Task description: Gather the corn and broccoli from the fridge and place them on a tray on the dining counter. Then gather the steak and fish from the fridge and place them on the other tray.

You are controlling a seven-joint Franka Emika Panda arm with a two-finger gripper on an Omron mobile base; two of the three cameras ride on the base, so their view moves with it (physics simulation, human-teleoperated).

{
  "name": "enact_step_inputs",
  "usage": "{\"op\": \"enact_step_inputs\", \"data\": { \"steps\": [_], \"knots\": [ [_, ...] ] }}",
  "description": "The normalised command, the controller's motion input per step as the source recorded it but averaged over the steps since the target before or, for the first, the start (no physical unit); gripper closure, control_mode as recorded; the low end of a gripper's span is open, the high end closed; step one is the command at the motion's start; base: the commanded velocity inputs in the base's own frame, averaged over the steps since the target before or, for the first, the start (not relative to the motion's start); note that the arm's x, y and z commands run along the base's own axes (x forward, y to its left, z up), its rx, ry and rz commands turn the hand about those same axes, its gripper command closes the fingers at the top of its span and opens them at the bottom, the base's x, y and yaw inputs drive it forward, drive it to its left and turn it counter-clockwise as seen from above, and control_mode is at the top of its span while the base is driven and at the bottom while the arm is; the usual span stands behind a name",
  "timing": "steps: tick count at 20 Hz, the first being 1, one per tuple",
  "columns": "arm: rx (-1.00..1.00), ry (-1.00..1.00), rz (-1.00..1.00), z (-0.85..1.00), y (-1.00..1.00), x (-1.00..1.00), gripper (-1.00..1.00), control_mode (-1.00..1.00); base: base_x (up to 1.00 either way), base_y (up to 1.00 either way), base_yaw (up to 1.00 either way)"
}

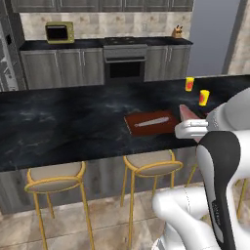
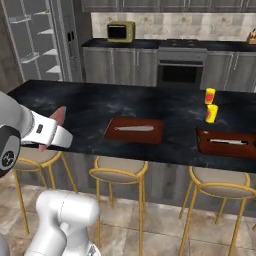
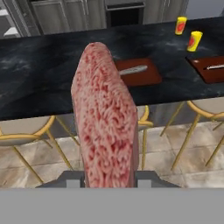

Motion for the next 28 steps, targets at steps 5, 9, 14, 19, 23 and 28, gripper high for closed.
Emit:
{"op": "enact_step_inputs", "data": {
  "steps": [5,9,14,19,23,28],
  "knots": [
    [0.0,0.0,0.0,0.0,0.0,0.0,1.0,1.0,0.24,-1.0,0.0],
    [0.0,0.0,0.0,0.0,0.0,0.0,1.0,1.0,0.3,-1.0,0.0],
    [0.0,0.0,0.0,0.0,0.0,0.0,1.0,1.0,0.49,-1.0,0.0],
    [0.0,0.0,0.0,0.0,0.0,0.0,1.0,1.0,0.62,-1.0,0.0],
    [0.0,0.0,0.0,0.0,0.0,0.0,1.0,1.0,0.6,-0.78,0.0],
    [0.0,0.0,0.0,0.0,0.0,0.0,1.0,1.0,0.55,-0.37,0.0]
  ]
}}
